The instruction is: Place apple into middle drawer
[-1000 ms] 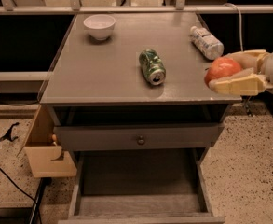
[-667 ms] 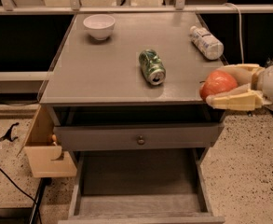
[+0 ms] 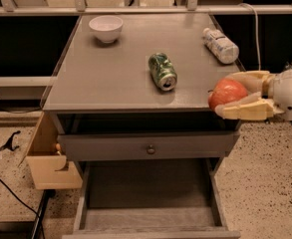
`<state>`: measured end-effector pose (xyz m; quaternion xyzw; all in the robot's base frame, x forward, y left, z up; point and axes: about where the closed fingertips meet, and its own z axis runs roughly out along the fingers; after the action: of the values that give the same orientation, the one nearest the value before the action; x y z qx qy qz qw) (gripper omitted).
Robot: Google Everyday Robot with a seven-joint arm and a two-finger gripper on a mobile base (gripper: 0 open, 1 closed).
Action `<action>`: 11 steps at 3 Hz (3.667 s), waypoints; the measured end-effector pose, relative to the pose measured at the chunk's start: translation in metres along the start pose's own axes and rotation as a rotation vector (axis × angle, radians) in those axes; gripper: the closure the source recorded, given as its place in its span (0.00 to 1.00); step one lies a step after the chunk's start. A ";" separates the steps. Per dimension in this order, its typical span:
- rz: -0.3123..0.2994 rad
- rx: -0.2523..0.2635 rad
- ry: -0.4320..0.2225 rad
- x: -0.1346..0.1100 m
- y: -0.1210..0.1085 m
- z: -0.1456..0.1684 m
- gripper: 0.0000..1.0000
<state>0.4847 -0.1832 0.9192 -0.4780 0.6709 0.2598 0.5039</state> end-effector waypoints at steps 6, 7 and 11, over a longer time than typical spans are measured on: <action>-0.064 -0.176 0.143 0.157 0.082 0.097 1.00; -0.073 -0.212 0.221 0.193 0.094 0.112 1.00; -0.097 -0.224 0.247 0.268 0.101 0.142 1.00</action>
Offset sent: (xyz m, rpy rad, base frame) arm -0.0363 0.0342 -0.0700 0.0797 0.0515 0.0980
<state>0.4448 -0.1260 0.6074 -0.5913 0.6706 0.2477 0.3733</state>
